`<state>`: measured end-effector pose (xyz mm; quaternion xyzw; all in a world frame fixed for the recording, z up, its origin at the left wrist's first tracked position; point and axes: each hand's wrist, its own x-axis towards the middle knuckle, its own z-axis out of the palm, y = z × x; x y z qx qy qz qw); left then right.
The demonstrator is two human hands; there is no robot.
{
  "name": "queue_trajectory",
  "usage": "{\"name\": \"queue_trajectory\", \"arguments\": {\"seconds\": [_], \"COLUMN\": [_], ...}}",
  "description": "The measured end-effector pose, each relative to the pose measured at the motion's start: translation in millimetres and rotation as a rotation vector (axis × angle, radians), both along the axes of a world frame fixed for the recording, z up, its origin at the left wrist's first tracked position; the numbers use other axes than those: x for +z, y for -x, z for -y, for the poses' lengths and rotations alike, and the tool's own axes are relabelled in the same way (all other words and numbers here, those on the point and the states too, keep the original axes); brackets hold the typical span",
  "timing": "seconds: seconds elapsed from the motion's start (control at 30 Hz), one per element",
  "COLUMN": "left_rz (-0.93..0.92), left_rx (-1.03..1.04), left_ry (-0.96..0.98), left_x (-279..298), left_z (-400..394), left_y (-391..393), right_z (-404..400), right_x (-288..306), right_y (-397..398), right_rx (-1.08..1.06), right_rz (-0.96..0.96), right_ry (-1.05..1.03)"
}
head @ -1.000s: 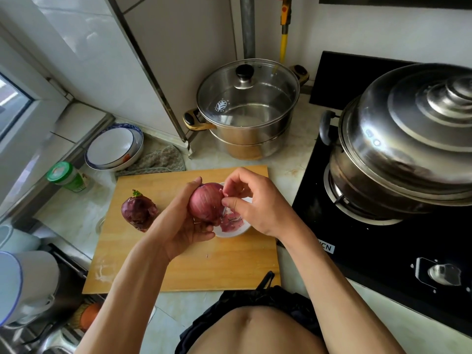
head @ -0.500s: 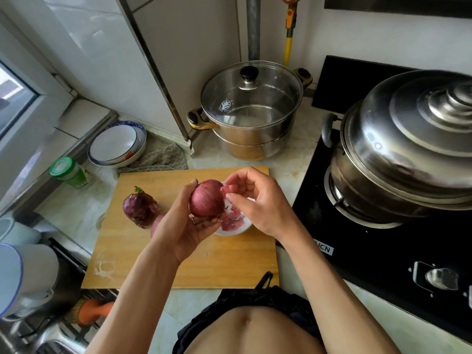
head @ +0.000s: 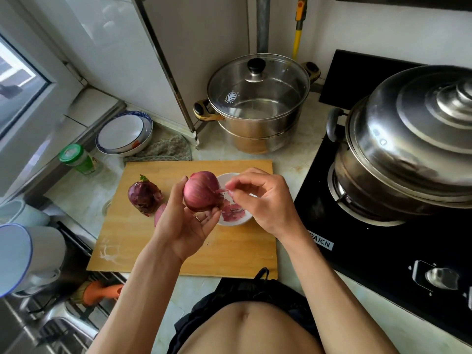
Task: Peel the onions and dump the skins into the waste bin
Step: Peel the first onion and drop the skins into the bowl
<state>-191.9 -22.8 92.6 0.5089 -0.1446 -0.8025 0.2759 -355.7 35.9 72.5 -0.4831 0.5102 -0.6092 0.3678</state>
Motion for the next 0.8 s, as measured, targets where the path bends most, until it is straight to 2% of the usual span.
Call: {"name": "queue_trajectory", "arguments": {"seconds": [0.13, 0.2, 0.33, 0.53, 0.67, 0.8], "left_rz": [-0.014, -0.035, -0.084, -0.113, -0.121, -0.068], "left_rx": [0.048, 0.068, 0.024, -0.083, -0.094, -0.01], "left_ry": [-0.013, -0.019, -0.013, -0.017, 0.004, 0.092], "left_x": [3, 5, 15, 18, 16, 11], "left_z": [0, 1, 2, 6, 8, 3], "left_y": [-6, -11, -19, -29, -28, -16], "right_z": [0, 3, 15, 20, 12, 4], "right_x": [3, 0, -10, -19, -19, -13], "right_y": [-2, -3, -6, -16, -14, -6], "right_rx": [-0.108, -0.158, -0.204, -0.209, -0.246, -0.293], "right_rz": [0.212, 0.233, 0.013, -0.306, -0.355, -0.347], "right_ry": [-0.045, -0.136, -0.325, -0.473, -0.475, -0.451]}}
